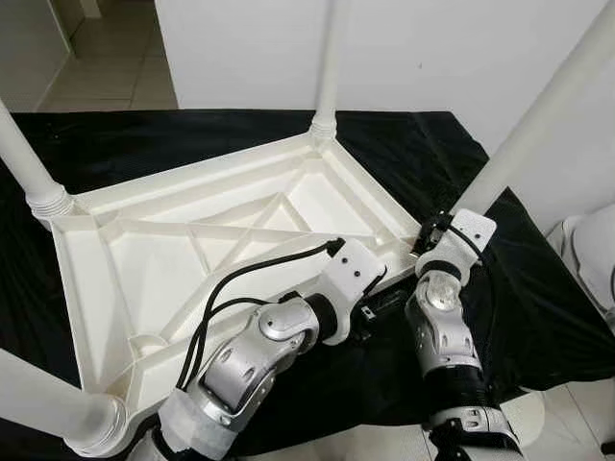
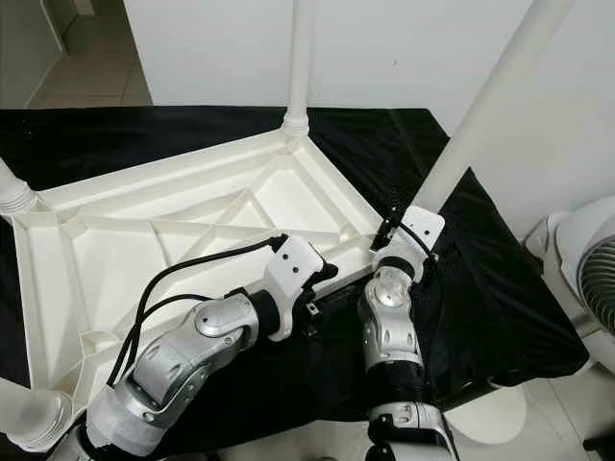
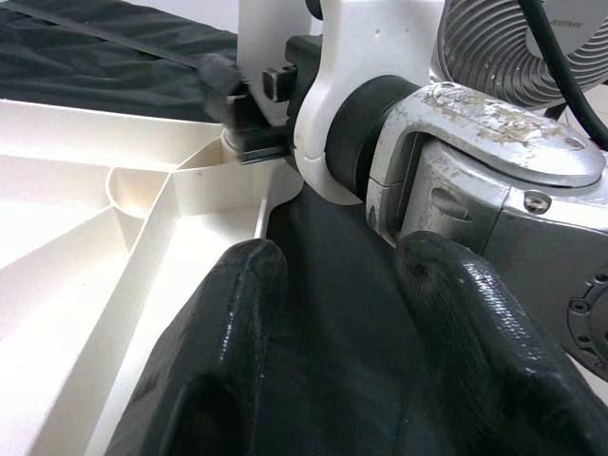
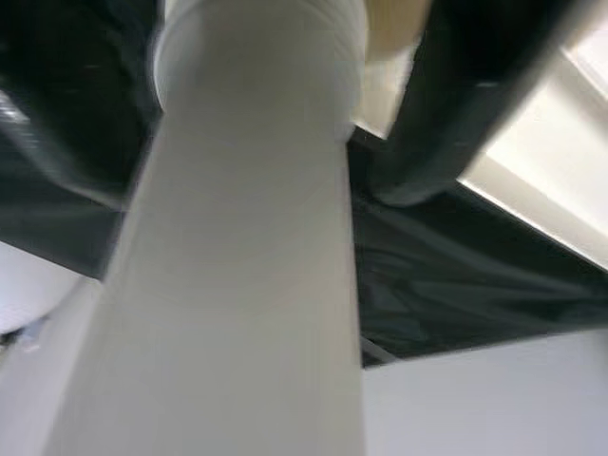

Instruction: Building children table

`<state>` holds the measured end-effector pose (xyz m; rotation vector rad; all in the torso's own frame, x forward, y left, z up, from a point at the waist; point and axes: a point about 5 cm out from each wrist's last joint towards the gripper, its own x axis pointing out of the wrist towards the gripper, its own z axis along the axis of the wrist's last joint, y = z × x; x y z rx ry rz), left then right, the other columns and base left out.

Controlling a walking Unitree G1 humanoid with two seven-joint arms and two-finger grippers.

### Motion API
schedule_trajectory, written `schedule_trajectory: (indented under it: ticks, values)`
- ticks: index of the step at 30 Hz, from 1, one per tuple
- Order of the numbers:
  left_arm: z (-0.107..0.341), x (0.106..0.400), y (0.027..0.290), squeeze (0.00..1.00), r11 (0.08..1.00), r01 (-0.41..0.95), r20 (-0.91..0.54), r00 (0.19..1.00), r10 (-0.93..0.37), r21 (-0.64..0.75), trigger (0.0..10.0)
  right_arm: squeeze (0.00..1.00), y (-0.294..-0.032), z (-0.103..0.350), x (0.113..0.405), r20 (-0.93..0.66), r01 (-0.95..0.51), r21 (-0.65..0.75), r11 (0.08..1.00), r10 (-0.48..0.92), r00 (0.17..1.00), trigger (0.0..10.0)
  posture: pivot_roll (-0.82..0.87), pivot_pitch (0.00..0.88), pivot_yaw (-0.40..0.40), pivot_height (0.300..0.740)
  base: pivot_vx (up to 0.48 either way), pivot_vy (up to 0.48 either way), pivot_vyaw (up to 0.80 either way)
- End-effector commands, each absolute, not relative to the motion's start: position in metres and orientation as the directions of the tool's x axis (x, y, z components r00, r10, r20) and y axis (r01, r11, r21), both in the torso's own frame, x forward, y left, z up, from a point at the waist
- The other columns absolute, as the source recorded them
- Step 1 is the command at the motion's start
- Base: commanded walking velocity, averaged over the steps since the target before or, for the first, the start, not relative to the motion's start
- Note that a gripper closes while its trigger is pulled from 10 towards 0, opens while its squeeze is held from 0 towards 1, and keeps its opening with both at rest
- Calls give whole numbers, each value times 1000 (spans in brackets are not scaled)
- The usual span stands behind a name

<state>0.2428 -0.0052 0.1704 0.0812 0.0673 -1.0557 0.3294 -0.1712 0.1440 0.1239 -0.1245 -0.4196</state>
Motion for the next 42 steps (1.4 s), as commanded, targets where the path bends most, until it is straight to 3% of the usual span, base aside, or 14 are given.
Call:
schedule_trajectory:
  ticks: [1, 2, 7, 8, 10, 15, 23, 42]
  values:
    - [171, 241, -7, 0, 457, 889, -99, 458, -884, 35, 10000, 1000, -167, 148, 331, 123, 327, 165, 930, -349, 929, 10000, 85, 38, -34, 740, 0, 0, 0]
    - [171, 241, -7, 0, 456, 889, -100, 458, -884, 36, 10000, 1000, -165, 150, 332, 134, 259, 182, 949, -284, 949, 10000, 86, 37, -37, 740, 0, 0, 0]
    - [170, 241, -7, 0, 457, 889, -100, 459, -883, 37, 10000, 1000, -165, 152, 333, 141, 202, 178, 963, -228, 964, 10000, 86, 35, -36, 740, 0, 0, 0]
    - [170, 241, -7, 0, 459, 888, -101, 460, -882, 38, 10000, 0, -166, 151, 334, 138, 152, 165, 975, -175, 975, 10000, 86, 33, -36, 740, 0, 0, 0]
    - [170, 241, -7, 0, 459, 888, -101, 460, -882, 38, 10000, 0, -166, 151, 334, 138, 152, 165, 975, -175, 975, 10000, 86, 33, -36, 740, 0, 0, 0]
    - [173, 248, 0, 0, 480, 876, -99, 483, -870, 58, 10000, 0, -183, 140, 339, 56, 10, 83, 996, -14, 998, 10000, 87, 22, -37, 740, 0, 0, 0]
    - [175, 253, 4, 0, 492, 867, -95, 497, -862, 74, 10000, 0, -213, 125, 342, -41, -40, -18, 999, 39, 998, 10000, 85, 12, -39, 740, 0, 0, 0]
    - [177, 255, 5, 0, 484, 871, -96, 491, -866, 85, 10000, 0, -233, 118, 347, -95, -180, -81, 980, 172, 980, 10000, 83, 11, -18, 740, 0, 0, 0]
